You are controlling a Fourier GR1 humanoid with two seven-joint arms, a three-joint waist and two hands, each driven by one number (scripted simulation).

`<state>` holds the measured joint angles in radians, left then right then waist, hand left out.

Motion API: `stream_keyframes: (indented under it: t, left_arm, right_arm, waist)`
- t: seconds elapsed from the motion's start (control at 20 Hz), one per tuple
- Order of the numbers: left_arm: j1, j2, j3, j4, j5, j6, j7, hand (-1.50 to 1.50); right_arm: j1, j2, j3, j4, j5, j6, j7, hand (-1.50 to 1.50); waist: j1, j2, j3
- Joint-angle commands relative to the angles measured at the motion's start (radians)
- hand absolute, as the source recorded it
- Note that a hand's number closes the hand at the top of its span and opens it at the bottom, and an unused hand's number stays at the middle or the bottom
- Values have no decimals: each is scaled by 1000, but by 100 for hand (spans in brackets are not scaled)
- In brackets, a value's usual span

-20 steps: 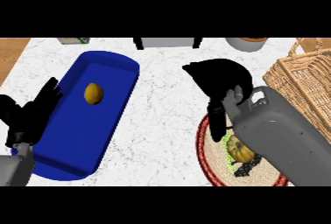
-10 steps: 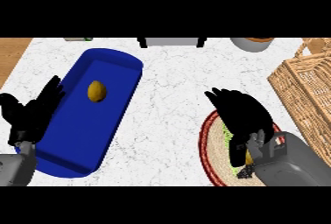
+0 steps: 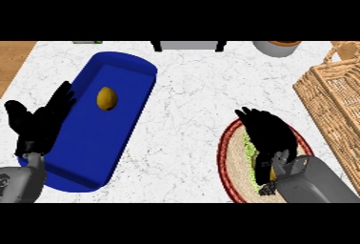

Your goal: Pick the squash from the placemat and place it in the basket

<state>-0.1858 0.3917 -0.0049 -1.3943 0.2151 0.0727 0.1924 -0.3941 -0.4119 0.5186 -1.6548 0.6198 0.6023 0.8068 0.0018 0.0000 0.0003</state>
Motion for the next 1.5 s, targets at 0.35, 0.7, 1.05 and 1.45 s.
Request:
stream_keyframes:
  t: [0.35, 0.7, 1.05, 1.45]
  left_arm:
    - [-5, -21, 81, 16, -27, -53, 11, 0]
    - [4, -33, 100, 11, -58, -86, 8, 0]
    - [-68, -79, 98, 14, -92, -64, 70, 0]
    - [-15, -102, 126, 49, -127, -95, -18, 0]
  right_arm:
    - [105, -4, -72, -8, 122, 81, -96, -150]
    - [169, 40, -117, -49, 134, 118, -151, -150]
    - [239, 56, -110, -82, 186, 135, -212, -150]
    - [228, 64, -106, -8, 325, 113, -250, -150]
  waist:
    - [-3, -1, 0]
    - [-3, -1, 0]
    - [-5, 0, 0]
    - [-2, 0, 0]
